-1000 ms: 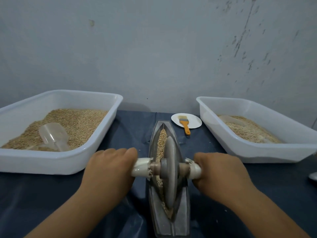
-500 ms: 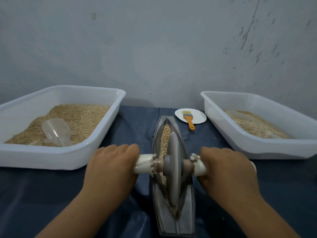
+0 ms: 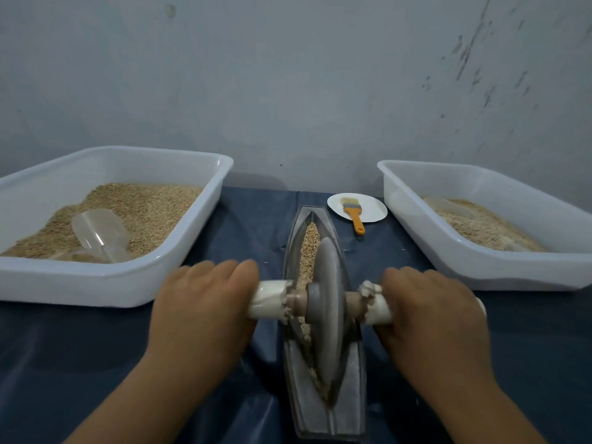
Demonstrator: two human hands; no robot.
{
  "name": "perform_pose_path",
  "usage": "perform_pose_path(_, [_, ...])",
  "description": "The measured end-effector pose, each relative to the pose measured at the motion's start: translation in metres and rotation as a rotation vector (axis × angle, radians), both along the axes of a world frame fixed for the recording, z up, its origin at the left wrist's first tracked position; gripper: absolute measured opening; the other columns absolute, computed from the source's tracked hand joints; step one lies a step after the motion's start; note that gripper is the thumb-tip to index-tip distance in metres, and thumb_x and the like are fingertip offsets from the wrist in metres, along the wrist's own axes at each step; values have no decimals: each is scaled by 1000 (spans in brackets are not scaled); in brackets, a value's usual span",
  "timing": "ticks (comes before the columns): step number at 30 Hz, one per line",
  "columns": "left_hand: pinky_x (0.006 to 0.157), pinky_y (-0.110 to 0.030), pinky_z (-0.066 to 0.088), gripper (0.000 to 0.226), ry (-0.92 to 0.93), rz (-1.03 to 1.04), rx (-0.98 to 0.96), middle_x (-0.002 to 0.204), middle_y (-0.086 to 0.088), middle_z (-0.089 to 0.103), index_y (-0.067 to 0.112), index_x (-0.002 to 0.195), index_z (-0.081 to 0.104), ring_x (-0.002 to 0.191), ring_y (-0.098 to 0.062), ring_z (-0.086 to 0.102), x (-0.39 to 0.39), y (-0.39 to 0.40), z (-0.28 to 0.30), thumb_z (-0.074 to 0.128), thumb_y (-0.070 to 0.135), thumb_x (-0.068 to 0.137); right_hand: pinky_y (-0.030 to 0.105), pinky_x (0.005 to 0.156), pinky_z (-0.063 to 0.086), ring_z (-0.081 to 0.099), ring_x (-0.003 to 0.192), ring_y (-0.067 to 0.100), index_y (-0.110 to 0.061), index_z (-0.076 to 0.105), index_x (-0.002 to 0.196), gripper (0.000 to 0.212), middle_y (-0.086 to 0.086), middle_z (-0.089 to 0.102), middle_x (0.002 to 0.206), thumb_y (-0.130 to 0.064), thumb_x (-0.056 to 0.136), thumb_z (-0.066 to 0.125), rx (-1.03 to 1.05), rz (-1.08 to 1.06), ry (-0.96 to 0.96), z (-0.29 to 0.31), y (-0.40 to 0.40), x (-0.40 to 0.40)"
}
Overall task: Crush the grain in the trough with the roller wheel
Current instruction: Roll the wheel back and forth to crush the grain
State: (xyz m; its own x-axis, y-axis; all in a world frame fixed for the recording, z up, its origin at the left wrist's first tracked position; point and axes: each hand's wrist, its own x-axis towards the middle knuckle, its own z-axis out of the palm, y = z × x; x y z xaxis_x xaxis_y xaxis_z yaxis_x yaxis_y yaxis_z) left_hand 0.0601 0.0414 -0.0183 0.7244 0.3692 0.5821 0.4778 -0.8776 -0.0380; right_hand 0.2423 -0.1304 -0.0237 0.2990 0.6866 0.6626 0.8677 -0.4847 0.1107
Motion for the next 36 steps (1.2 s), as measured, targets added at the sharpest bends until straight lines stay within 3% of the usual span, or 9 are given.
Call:
perform_pose_path(4, [46, -28, 25, 35, 50, 41, -1, 50, 0, 46, 17, 61, 45, 43, -24, 42, 15, 11, 2, 80, 14, 56, 30, 54, 21, 34, 53, 21, -23, 39, 64, 40, -7, 35, 57, -21, 62, 79, -132, -50, 78, 11, 19, 14])
perform_pose_path(8, [50, -31, 32, 33, 57, 72, 24, 54, -1, 50, 20, 63, 41, 49, -26, 47, 35, 17, 9, 73, 18, 68, 32, 58, 24, 43, 65, 19, -27, 42, 73, 27, -9, 36, 64, -32, 79, 68, -200, -133, 205, 12, 32, 21])
perform_pose_path(12, [48, -28, 23, 33, 7, 30, 13, 50, 0, 45, 17, 61, 44, 44, -24, 40, 13, 5, 7, 77, 13, 57, 31, 57, 20, 31, 57, 19, -26, 33, 70, 48, -9, 30, 63, -21, 58, 80, -82, -79, 129, 6, 9, 1])
perform_pose_path(14, [48, -27, 17, 30, -17, 40, 6, 51, 3, 40, 19, 62, 41, 44, -21, 36, -2, -3, -1, 71, 18, 59, 31, 61, 19, 28, 61, 17, -29, 32, 74, 48, -11, 31, 67, -22, 53, 75, -5, -10, 85, 5, -3, -7])
perform_pose_path(18, [46, -26, 20, 30, -8, 43, -30, 50, 3, 41, 18, 61, 41, 43, -22, 38, -3, 5, -7, 71, 19, 59, 31, 61, 24, 38, 61, 18, -26, 41, 73, 38, -9, 40, 66, -21, 55, 75, -67, -8, 88, 13, 8, 0])
perform_pose_path(23, [54, -32, 37, 24, 74, 128, -42, 64, 1, 54, 20, 72, 45, 60, -24, 52, 33, 22, 4, 68, 26, 75, 31, 68, 24, 35, 73, 16, -30, 35, 78, 32, -10, 34, 73, -26, 79, 66, -231, -129, 226, 20, 39, 19])
perform_pose_path(27, [47, -29, 30, 30, 35, 71, -78, 53, 1, 49, 17, 64, 47, 47, -23, 46, 16, 12, 0, 76, 17, 62, 32, 63, 24, 36, 64, 18, -27, 37, 73, 41, -10, 35, 67, -18, 63, 76, -110, -106, 168, 15, 21, -2])
perform_pose_path(31, [44, -25, 20, 41, -5, 34, -76, 49, 5, 40, 20, 60, 40, 40, -21, 38, -9, -1, -10, 79, 17, 49, 32, 65, 20, 36, 65, 19, -27, 41, 76, 32, -8, 40, 69, -22, 62, 69, 48, -5, 71, 8, 1, -13])
perform_pose_path(36, [45, -28, 31, 32, 31, 62, -61, 54, 3, 49, 19, 65, 47, 46, -23, 47, 12, 14, -2, 78, 20, 60, 32, 63, 25, 38, 65, 18, -25, 42, 72, 32, -9, 40, 68, -15, 70, 72, -139, -101, 152, 17, 31, 9])
